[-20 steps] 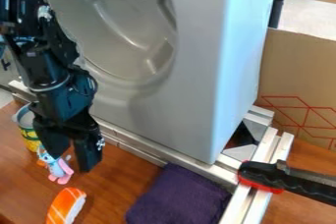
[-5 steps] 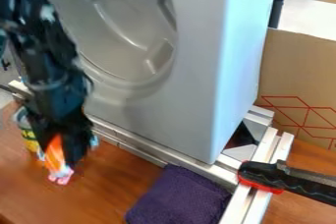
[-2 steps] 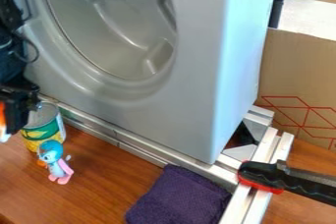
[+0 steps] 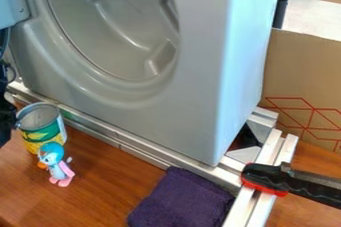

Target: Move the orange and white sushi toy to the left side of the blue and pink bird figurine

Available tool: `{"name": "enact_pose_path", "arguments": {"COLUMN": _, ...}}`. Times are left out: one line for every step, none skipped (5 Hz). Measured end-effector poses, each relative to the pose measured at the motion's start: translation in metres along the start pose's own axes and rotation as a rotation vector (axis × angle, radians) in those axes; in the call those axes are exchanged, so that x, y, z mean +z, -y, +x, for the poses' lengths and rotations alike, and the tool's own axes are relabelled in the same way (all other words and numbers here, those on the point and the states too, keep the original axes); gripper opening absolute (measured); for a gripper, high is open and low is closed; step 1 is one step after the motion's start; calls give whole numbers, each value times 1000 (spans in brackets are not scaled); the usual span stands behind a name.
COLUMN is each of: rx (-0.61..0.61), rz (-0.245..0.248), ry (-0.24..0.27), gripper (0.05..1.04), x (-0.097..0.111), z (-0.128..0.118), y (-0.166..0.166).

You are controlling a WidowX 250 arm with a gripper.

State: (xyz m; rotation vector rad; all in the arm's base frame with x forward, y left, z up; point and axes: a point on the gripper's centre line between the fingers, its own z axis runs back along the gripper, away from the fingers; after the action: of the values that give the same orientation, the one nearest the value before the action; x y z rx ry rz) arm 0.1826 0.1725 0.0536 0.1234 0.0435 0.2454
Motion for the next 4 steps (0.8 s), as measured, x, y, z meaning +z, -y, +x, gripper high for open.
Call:
{"name": "enact_pose_path", "arguments": {"rx": 13, "rz": -53, "ry": -4, "gripper": 613, "x": -17, "z": -3, "y": -9}}
{"name": "enact_pose_path", "arguments": {"rx": 3, "rz": -96, "ry": -10, "gripper": 613, "x": -31, "z": -2, "y": -12}}
{"name": "enact_pose_path", "arguments": {"rx": -4, "rz": -114, "ry": -36, "gripper": 613, "x": -45, "z": 0, "y": -11}}
{"name": "enact_pose_path", "arguments": {"rx": -2, "rz": -122, "ry": -28, "gripper": 614, "x": -58, "z": 4, "y": -9}}
